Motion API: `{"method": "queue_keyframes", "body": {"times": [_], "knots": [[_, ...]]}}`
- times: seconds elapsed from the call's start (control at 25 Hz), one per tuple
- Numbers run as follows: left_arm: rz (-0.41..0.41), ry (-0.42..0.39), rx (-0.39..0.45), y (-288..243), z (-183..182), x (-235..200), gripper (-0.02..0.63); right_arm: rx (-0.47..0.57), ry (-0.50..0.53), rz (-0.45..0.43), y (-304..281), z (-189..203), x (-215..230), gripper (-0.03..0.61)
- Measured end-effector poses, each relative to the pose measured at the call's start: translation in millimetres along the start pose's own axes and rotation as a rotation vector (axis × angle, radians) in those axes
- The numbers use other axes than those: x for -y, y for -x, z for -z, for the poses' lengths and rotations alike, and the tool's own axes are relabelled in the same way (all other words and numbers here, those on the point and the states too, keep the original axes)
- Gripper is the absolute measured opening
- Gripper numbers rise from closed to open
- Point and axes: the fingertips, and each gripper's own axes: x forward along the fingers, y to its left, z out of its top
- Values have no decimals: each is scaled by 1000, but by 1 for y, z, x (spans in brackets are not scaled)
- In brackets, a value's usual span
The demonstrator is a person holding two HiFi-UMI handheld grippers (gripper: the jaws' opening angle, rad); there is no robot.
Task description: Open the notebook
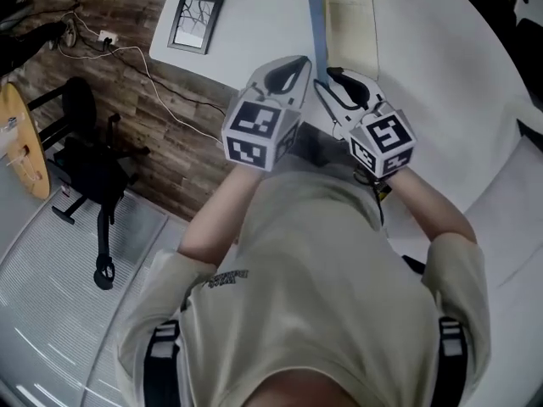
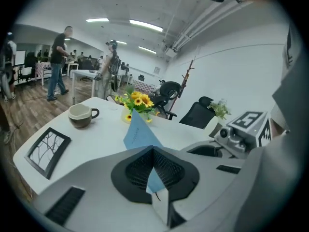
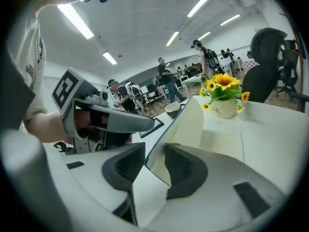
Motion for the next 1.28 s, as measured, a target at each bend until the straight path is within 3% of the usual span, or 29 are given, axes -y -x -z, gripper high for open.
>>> {"method": "queue_keyframes", "body": {"times": [0.16, 0.36, 0.56, 0.84, 1.28], "knots": [[-14, 39, -4, 20, -4, -21, 2, -48, 32, -78, -25, 6, -25, 130], [-20, 66, -86, 17, 25, -40, 2, -105, 51, -157, -56, 17, -43, 130], [-99, 57, -158, 12, 57, -77, 2, -187, 37, -195, -83, 39, -51, 135], [-113, 49, -289, -9, 111, -105, 2, -281, -14, -202, -117, 75, -43, 133], [-84, 96, -344, -26, 140, -105, 2, -373, -19, -201, -119, 95, -40, 118]]}}
